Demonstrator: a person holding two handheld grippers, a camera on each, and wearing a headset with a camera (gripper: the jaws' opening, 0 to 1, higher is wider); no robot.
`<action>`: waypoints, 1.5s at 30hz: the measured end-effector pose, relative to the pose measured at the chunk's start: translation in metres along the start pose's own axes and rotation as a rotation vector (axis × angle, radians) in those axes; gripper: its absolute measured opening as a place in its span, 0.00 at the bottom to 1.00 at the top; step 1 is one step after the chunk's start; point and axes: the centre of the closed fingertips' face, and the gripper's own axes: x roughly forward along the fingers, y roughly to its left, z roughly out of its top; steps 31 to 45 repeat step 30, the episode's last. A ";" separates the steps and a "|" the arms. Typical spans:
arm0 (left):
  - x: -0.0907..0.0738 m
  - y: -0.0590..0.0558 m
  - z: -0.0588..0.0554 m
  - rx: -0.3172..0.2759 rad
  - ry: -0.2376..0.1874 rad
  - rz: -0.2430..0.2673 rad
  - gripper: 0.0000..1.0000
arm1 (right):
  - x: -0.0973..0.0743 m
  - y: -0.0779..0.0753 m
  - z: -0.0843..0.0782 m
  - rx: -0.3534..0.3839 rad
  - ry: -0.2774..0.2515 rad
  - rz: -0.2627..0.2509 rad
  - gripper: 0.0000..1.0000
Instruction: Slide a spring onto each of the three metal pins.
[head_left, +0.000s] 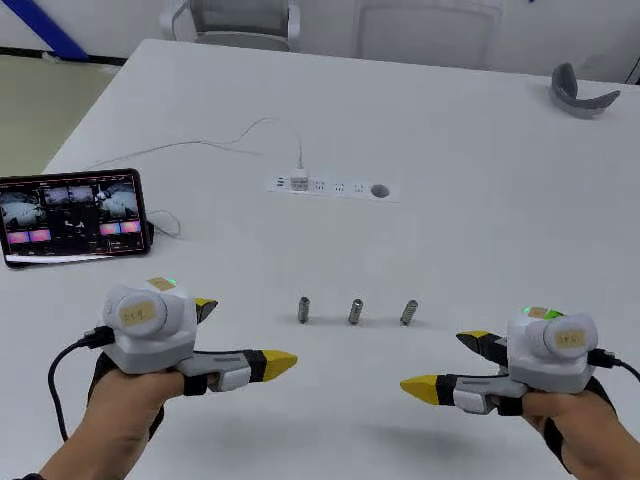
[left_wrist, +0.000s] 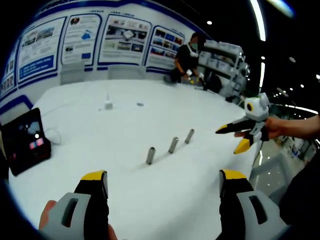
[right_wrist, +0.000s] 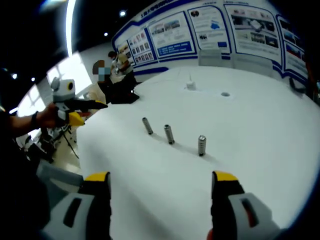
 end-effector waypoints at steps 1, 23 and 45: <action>0.000 0.001 0.000 0.004 0.002 0.005 0.96 | 0.000 0.000 0.000 0.002 -0.001 -0.001 0.84; 0.004 0.005 -0.009 0.026 0.020 -0.037 0.91 | -0.005 0.002 -0.002 0.019 -0.015 -0.012 0.85; 0.002 0.002 -0.014 0.026 0.029 -0.040 0.92 | -0.006 0.002 -0.005 0.021 -0.014 -0.012 0.85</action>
